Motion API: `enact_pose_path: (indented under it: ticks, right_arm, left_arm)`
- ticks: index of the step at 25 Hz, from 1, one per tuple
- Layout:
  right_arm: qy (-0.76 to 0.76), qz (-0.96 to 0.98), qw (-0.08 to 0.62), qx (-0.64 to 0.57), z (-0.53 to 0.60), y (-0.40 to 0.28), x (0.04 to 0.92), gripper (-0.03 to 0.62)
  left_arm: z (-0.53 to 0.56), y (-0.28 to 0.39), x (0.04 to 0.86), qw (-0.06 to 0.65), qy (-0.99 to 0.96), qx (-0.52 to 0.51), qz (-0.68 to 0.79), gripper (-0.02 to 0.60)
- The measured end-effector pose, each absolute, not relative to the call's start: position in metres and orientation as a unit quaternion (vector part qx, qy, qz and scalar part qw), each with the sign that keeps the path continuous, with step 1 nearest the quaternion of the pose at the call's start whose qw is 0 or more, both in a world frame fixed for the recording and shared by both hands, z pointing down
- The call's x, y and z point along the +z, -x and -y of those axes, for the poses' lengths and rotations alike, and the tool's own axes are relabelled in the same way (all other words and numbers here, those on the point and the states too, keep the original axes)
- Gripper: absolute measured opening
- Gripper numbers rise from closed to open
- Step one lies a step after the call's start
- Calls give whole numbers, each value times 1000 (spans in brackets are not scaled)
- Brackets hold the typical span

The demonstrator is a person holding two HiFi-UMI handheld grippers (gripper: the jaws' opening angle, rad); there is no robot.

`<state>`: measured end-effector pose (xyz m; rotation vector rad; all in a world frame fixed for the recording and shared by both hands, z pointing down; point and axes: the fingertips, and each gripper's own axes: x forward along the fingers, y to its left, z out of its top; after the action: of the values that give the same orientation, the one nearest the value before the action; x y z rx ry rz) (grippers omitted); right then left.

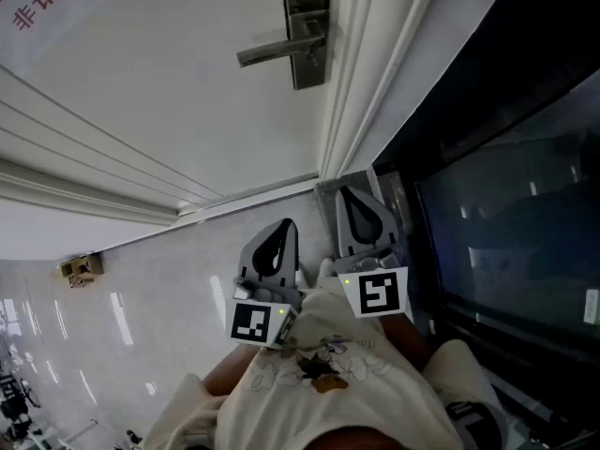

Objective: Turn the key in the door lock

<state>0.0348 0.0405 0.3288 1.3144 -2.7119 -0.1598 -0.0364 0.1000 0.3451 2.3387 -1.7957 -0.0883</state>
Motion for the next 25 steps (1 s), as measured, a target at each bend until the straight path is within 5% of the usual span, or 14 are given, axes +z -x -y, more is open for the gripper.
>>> enact_pose_path:
  ticks: [16,25]
  right_arm:
    - [-399,912,67,-64,-22,-51,328,8]
    - [-449,885,67,-105,57,-10,316,8]
  left_arm:
    - [-84,5,356,108,-780,-24,616,6]
    - [-38,57,355,106,-781,-19,616,6]
